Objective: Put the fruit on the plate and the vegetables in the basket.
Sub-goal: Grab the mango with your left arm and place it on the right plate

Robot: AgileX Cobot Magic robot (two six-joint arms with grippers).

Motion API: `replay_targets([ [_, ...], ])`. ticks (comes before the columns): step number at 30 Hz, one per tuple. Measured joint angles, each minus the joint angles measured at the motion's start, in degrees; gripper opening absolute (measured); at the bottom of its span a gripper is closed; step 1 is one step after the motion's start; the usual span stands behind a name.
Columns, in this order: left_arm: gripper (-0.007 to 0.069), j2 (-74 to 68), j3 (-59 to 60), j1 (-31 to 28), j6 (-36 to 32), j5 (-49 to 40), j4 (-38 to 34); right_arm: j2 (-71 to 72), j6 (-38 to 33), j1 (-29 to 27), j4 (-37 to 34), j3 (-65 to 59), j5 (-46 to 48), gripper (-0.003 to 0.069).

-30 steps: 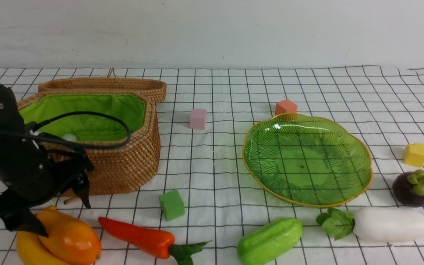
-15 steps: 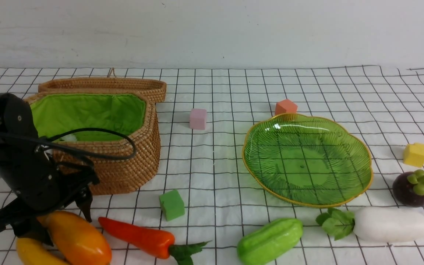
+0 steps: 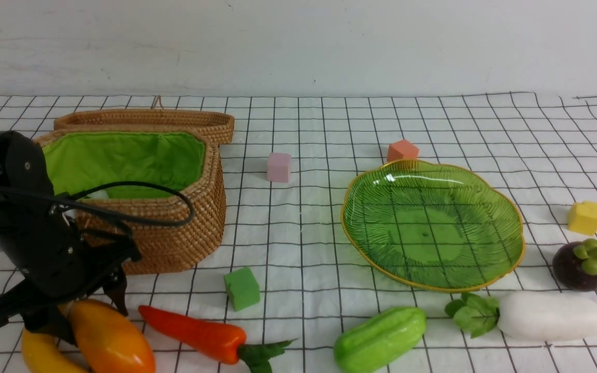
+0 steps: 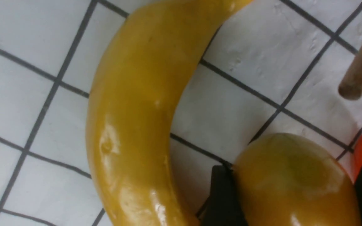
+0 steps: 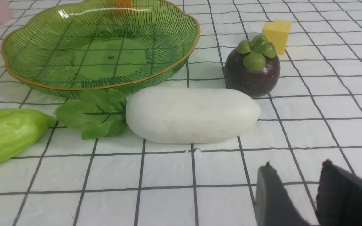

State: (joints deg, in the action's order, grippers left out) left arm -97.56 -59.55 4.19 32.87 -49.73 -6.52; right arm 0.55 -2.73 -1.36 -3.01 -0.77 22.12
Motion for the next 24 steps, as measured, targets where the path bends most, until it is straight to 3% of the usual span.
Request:
replay_targets([
  [16,0.0481,6.61,-0.29,0.00,-1.35,-1.80,-1.32,0.00,-0.05,0.00,0.00,0.00,0.00,0.0244],
  [18,0.0481,7.74,-0.29,0.00,-2.86,-2.08,-3.43,0.00,-0.05,0.00,0.00,0.00,0.00,0.0244],
  [24,0.0481,10.67,-1.24,1.73,-12.25,-2.01,-18.49,0.00,-0.05,0.00,0.00,0.00,0.00,0.0244],
])
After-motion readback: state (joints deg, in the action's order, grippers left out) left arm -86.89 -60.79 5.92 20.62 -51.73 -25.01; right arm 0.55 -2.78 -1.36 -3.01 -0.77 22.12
